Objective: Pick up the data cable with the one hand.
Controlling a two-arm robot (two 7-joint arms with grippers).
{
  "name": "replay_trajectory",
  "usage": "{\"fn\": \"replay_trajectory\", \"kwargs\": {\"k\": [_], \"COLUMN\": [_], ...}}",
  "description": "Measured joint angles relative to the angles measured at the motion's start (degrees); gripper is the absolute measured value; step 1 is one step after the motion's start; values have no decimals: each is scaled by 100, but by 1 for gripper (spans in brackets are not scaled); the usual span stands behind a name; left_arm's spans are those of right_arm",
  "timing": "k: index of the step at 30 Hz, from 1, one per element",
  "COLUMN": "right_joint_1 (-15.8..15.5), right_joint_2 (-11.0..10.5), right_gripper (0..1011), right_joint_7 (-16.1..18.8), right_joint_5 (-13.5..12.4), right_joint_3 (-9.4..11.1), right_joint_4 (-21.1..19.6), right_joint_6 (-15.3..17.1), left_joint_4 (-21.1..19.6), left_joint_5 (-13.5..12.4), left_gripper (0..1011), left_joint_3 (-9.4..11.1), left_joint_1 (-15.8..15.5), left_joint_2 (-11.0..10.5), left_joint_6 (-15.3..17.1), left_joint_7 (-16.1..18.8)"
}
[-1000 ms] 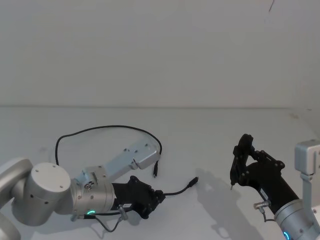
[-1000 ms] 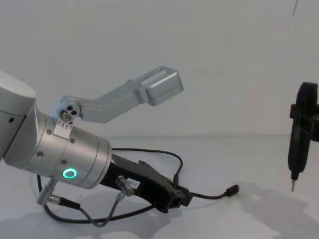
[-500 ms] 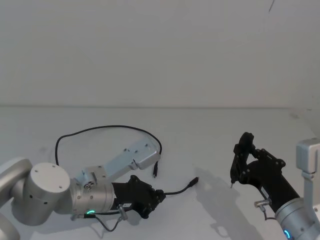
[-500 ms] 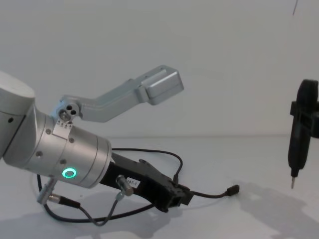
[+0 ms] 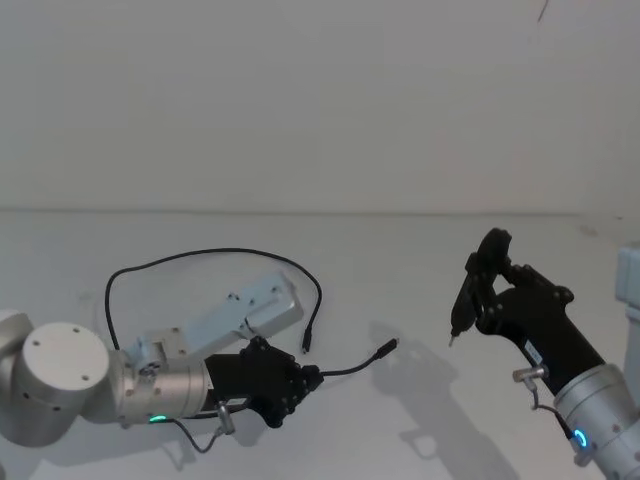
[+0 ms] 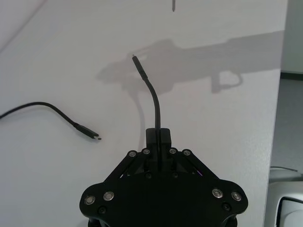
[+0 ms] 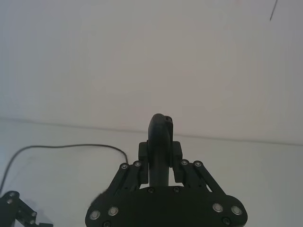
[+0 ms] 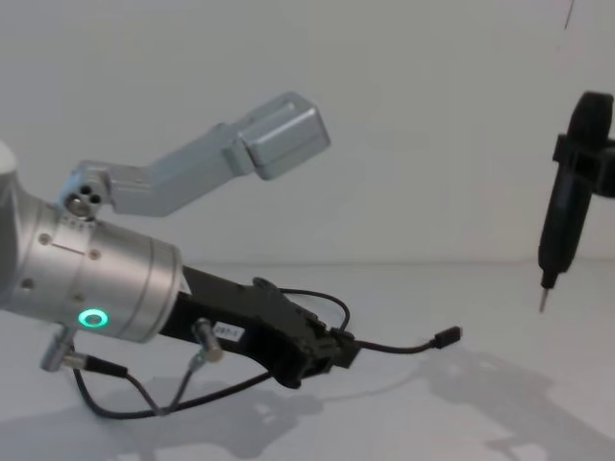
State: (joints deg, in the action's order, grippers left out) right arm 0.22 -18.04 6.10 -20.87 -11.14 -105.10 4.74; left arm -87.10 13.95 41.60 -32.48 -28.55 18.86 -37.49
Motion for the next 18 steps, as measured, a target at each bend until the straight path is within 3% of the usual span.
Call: {"fn": "replay_trajectory", "kwargs": {"k": [7,18], "right_joint_1": [38,193], "right_joint_2": [122,297], "right_gripper": [279,279], "right_joint_7": [41,85], "right_joint_5": [-225,-394], "right_joint_3": [60,46], "right_joint_4": [-147,-118], "right_joint_6": [209,363], "left_joint_4": [-225,-384], "left_joint_5": [-41,-64], "left_gripper": [38,38], "left_joint_3": [-117,-205], "left_joint_1": [104,181], "left_joint_2": [-221,-374], "left_joint_6": [-207,-344], "left_joint_7": [-36,-58]}}
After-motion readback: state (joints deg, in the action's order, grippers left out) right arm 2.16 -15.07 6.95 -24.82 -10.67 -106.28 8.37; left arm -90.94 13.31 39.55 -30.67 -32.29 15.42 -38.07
